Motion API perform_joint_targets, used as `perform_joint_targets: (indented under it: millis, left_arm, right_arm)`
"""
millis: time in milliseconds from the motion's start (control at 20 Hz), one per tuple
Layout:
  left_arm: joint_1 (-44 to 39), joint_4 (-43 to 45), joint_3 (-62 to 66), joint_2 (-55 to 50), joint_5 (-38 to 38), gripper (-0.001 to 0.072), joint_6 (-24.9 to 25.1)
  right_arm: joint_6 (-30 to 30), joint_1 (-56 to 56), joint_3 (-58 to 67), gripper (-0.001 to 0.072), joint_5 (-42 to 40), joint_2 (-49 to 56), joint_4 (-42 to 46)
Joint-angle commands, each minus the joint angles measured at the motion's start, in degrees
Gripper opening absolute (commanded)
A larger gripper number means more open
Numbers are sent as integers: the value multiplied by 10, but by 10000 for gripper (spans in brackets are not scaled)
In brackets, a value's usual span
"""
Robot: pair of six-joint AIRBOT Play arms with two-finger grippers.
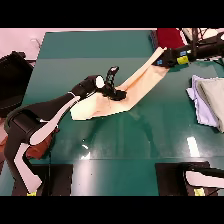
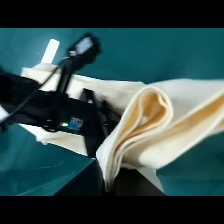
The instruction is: Fold the shirts.
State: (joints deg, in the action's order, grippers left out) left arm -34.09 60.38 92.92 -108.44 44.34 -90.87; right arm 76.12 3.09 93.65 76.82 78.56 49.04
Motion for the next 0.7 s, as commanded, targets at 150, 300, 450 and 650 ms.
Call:
perform_joint_targets:
  millis: [150, 300, 450, 650]
  left_arm:
    - [49, 23, 48, 12, 71, 19, -17]
    - [126, 85, 73, 80, 134, 19, -17]
    - [212, 153, 97, 174, 170, 20, -16]
    - [303, 201, 106, 297, 161, 20, -17]
  right_arm:
    - [21, 84, 17, 21, -36, -3, 0]
    - [21, 134, 17, 21, -84, 1, -1]
    - [14, 208, 17, 21, -144, 40, -50]
    - [-154, 328, 27, 334, -264, 147, -274]
